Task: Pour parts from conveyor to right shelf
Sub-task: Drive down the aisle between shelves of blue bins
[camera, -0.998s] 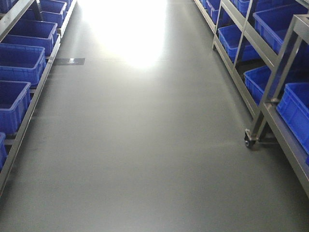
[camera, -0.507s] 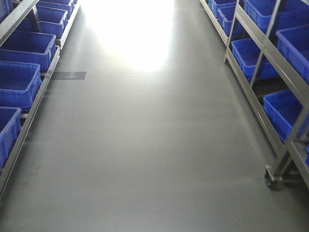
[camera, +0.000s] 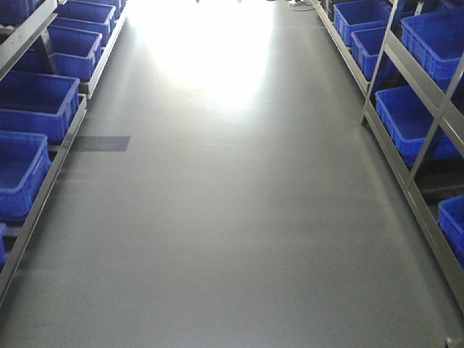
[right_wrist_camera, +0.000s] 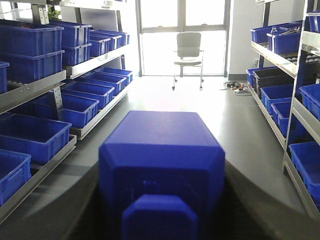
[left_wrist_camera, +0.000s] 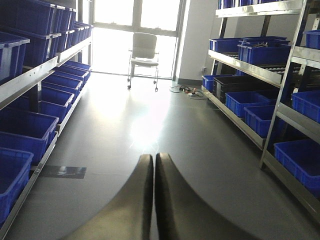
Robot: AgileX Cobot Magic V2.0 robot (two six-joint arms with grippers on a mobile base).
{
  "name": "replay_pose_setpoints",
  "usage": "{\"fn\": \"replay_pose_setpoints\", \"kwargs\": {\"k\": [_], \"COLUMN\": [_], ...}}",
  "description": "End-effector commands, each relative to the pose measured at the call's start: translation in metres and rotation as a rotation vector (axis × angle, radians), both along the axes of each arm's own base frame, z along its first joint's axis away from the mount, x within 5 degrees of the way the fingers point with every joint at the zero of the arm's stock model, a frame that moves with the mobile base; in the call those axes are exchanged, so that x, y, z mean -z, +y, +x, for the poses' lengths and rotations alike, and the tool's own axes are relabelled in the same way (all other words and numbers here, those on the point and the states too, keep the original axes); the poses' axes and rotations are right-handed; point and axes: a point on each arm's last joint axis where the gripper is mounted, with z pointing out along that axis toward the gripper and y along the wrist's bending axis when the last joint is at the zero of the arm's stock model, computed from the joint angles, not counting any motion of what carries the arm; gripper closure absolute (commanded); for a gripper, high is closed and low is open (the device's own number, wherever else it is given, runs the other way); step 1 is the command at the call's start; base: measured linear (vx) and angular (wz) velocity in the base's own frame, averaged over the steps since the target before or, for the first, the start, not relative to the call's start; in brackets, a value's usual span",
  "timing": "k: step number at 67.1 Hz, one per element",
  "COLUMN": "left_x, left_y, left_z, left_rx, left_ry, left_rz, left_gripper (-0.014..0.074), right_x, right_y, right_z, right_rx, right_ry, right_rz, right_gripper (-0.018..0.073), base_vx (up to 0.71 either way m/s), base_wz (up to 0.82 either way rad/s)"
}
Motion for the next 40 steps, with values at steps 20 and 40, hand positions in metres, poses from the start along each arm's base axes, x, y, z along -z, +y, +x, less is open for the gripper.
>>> {"fn": "replay_pose_setpoints", "kwargs": {"k": [20, 40], "left_x": [0.0004, 0.0004], "left_y": [-0.0004, -0.0004], "left_z": [0.0002, 0.0002], "left_rx": [0.006, 0.006], "left_ry": [-0.059, -0.059], "left_rz": [-0.016, -0.016], "left_gripper": [0.0603, 0.0603], "right_x": [-0.0157, -0.0157], "right_y": [0.0, 0.0], "right_z": [-0.0009, -0.0009], "right_rx": [0.0, 0.0], "right_ry": [-0.095, -0.095], "right_rz": [0.002, 0.002], "right_gripper": [0.0564, 0.0564], "base_vx": [0.63, 0.64], "base_wz": [-0.03, 0.04]}}
